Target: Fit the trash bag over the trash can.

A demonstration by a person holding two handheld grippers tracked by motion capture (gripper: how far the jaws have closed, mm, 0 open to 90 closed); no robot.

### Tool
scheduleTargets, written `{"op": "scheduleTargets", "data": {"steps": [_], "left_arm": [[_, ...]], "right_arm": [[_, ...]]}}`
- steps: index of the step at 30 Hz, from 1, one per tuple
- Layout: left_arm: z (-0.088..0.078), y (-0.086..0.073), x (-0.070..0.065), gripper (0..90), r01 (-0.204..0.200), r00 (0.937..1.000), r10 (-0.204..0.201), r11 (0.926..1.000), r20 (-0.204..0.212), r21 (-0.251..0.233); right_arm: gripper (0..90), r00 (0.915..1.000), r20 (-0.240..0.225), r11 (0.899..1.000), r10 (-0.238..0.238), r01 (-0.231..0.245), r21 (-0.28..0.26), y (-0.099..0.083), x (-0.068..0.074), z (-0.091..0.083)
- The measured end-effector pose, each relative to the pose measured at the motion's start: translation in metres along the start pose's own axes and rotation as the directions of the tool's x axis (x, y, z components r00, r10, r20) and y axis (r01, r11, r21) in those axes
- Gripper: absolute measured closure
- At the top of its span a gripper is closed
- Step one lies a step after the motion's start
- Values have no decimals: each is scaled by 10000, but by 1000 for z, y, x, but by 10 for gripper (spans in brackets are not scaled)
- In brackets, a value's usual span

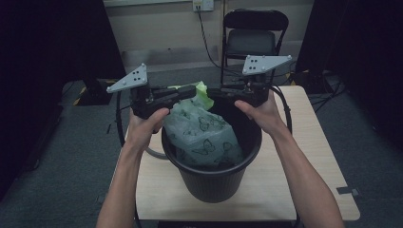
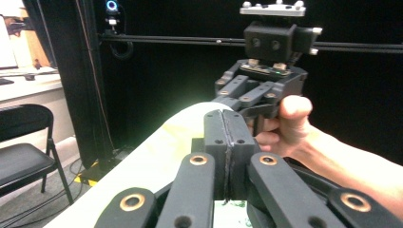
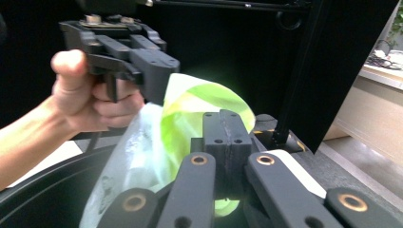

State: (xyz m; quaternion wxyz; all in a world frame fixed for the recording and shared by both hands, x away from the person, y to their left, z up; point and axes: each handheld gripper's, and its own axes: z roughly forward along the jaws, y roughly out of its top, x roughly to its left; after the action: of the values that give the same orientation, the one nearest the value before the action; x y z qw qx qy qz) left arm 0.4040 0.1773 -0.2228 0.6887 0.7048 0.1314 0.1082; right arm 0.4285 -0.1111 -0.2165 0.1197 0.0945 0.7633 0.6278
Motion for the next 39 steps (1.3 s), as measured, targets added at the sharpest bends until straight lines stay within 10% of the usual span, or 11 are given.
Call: {"op": "scheduleTargets", "data": {"steps": [7,15,17,24,28,32,39], "left_arm": [[-3,-1,4,900,31,9982,-30,10000,-604,18],[-6,-4,5,900,74,9996,-74,10000,-287,12],[-3,-4,6,900,154,9999,-154,9999,-21,-52],[2,-3,3,900,42,9988,-43,10000,491,26],[1,-3,4,900,74,9987,-75,10000,499,15],[2,-3,4,900,51,9987,-51,10000,514,6],[-2,-3,4,900,70,9995,-66,9999,312,-122]], "right_arm": [[900,9987,-371,9993,-363,366,66,1,10,-3],[900,9978,665,10000,-10,14,-59,-4,1,-8],[724,9943,1023,9995,-298,283,164,-3,3,-2],[536,9929,890,9956,-785,735,574,1,3,16],[580,9911,707,9911,-1125,1068,798,3,4,20],[900,9952,-172,9936,-966,975,577,3,3,20],[900,9999,-66,9999,99,-98,72,0,-7,9]]}}
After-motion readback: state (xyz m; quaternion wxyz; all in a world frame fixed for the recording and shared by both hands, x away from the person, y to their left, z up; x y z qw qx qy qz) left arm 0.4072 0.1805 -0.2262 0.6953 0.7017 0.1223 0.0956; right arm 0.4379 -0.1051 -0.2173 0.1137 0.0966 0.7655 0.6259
